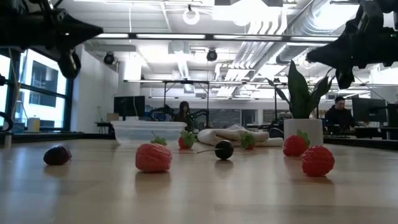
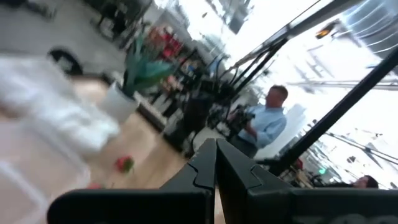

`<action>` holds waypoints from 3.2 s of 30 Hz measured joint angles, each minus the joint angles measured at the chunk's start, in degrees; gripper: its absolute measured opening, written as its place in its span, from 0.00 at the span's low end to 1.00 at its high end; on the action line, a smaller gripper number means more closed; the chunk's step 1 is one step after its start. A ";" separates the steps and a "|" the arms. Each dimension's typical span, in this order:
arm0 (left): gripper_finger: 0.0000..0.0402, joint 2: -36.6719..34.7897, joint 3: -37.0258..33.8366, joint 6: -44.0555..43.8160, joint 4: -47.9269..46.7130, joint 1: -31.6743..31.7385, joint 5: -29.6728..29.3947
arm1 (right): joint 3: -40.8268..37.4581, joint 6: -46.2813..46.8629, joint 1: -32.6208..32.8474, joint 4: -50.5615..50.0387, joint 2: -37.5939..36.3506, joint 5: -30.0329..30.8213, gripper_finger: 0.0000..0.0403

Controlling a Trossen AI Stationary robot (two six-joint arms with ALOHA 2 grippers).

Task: Pick and placing Produce into tupperware
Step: Put the red strawberry into the transparent bin

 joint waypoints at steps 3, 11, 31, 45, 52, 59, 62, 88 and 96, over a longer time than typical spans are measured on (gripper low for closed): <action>0.00 0.00 0.00 2.18 0.60 0.00 -2.02 | 0.00 4.58 0.00 2.19 0.02 0.07 0.00; 0.00 0.00 0.00 3.48 0.44 0.00 -3.25 | 0.27 12.91 0.04 11.44 0.77 -1.49 0.00; 0.00 0.00 0.00 3.99 -1.56 0.00 -1.59 | 51.29 8.75 2.38 -52.00 57.98 -17.01 0.00; 0.00 0.00 0.00 3.13 -1.63 0.00 -0.38 | 58.60 -1.90 1.15 -63.46 77.90 -29.25 0.06; 0.00 0.00 0.00 3.08 -3.36 0.00 -0.38 | 57.29 -5.05 1.24 -58.91 82.42 -29.08 0.27; 0.00 0.00 0.00 3.06 -3.90 0.00 -0.40 | 57.31 -17.19 3.94 -52.00 86.61 -20.77 0.40; 0.00 0.00 0.00 3.06 -3.95 0.00 -0.40 | 57.31 -22.22 5.17 -50.47 88.96 -17.95 0.42; 0.00 0.00 0.00 3.02 -4.19 0.00 -0.43 | 57.31 -26.93 8.91 -47.42 98.03 -17.18 0.43; 0.00 0.00 0.00 3.02 -4.19 0.00 -0.43 | 57.31 -25.86 9.17 -47.23 98.03 -17.19 0.43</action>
